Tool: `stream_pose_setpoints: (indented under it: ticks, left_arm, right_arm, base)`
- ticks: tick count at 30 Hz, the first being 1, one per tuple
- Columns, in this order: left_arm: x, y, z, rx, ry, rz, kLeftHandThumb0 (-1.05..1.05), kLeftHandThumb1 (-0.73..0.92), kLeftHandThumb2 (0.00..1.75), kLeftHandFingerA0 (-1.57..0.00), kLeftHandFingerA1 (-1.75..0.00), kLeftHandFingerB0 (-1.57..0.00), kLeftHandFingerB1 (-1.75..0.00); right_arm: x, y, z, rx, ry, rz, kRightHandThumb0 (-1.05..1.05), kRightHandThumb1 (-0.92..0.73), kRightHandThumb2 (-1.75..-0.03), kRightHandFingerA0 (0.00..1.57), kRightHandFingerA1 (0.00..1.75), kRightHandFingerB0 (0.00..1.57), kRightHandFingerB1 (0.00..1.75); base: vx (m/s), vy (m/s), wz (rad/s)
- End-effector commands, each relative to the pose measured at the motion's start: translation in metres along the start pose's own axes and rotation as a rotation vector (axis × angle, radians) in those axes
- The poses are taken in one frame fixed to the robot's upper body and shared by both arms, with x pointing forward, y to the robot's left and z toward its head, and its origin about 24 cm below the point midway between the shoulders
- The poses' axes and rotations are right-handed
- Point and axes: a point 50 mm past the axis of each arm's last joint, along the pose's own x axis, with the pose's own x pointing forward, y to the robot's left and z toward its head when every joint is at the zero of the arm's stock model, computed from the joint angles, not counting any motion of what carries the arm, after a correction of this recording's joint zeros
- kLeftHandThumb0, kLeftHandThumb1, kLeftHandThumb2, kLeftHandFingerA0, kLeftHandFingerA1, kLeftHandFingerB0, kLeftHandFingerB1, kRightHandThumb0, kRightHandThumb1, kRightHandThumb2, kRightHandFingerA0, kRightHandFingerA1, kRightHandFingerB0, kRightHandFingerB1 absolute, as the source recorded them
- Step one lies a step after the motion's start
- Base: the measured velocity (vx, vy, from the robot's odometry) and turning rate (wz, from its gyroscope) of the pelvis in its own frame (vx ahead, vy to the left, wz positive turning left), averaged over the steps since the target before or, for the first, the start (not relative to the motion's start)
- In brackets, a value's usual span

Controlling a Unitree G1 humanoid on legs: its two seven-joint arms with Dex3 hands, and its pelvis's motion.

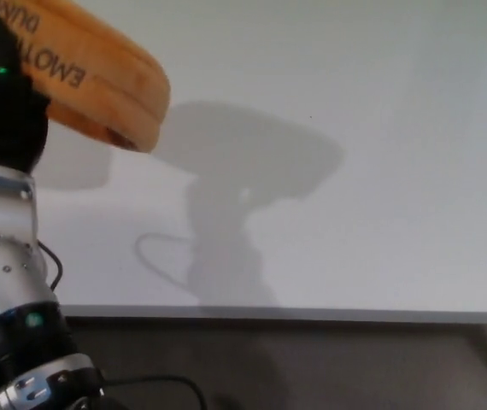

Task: A soft plate is kept in the center of the table close to the robot and the robot uses its left hand to pick up the plate, turns it upside down and places it back on the table

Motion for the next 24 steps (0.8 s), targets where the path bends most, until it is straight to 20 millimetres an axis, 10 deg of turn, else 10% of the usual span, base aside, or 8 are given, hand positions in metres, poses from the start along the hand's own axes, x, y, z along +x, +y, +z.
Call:
stream_pose_setpoints:
  ticks: [1,7,8,10,11,17,19,24]
  left_arm:
    - [-0.042,0.073,-0.058,-0.281,0.548,0.572,-0.47,0.60,0.91,-1.29,-1.51,-0.74,-1.15]
    - [-0.068,0.098,-0.080,-0.152,0.700,0.628,-0.52,0.56,0.88,-1.31,-1.53,-0.80,-1.23]
    - [-0.073,0.102,-0.083,-0.134,0.726,0.645,-0.39,0.74,0.63,-1.02,-1.75,-0.67,-1.51]
    - [-0.079,0.108,-0.087,-0.105,0.761,0.684,-0.50,0.56,0.89,-1.30,-1.51,-0.76,-1.16]
    - [-0.084,0.112,-0.090,-0.078,0.792,0.690,-0.41,0.73,0.62,-1.01,-1.75,-0.62,-1.46]
    - [-0.108,0.128,-0.099,-0.015,0.909,0.681,-0.41,0.72,0.62,-1.02,-1.75,-0.58,-1.62]
    - [-0.111,0.129,-0.100,0.029,0.933,0.672,-0.39,0.74,0.63,-1.01,-1.75,-0.59,-1.53]
    - [-0.113,0.128,-0.102,0.074,0.944,0.678,-0.41,0.74,0.63,-1.02,-1.75,-0.61,-1.47]
  right_arm:
    - [-0.001,-0.013,0.014,-0.045,-0.054,-0.024,-0.74,-0.92,-0.72,0.34,0.64,0.25,0.45]
    - [0.001,-0.013,0.016,-0.021,-0.062,-0.022,-0.76,-0.92,-0.71,0.34,0.65,0.26,0.46]
    - [0.001,-0.013,0.016,-0.028,-0.061,-0.021,-0.75,-0.92,-0.72,0.33,0.64,0.25,0.45]
    - [0.002,-0.013,0.016,-0.031,-0.062,-0.022,-0.75,-0.92,-0.72,0.34,0.64,0.25,0.45]
    - [0.002,-0.014,0.016,-0.039,-0.064,-0.023,-0.75,-0.92,-0.73,0.34,0.63,0.25,0.43]
    - [0.002,-0.014,0.012,-0.043,-0.058,-0.027,-0.81,-0.92,-0.75,0.34,0.62,0.19,0.40]
    - [0.001,-0.013,0.016,0.075,-0.072,-0.026,-0.85,-0.74,-1.11,0.23,0.61,0.04,0.43]
    - [0.000,-0.015,0.015,0.144,-0.079,-0.030,-0.83,-0.92,-0.69,0.24,0.53,0.10,0.30]
  base:
    - [0.00,0.000,0.00]
    - [0.00,0.000,0.00]
    - [0.00,0.000,0.00]
    - [0.00,0.000,0.00]
    - [0.00,0.000,0.00]
    - [0.00,0.000,0.00]
    - [0.00,0.000,0.00]
    - [0.00,0.000,0.00]
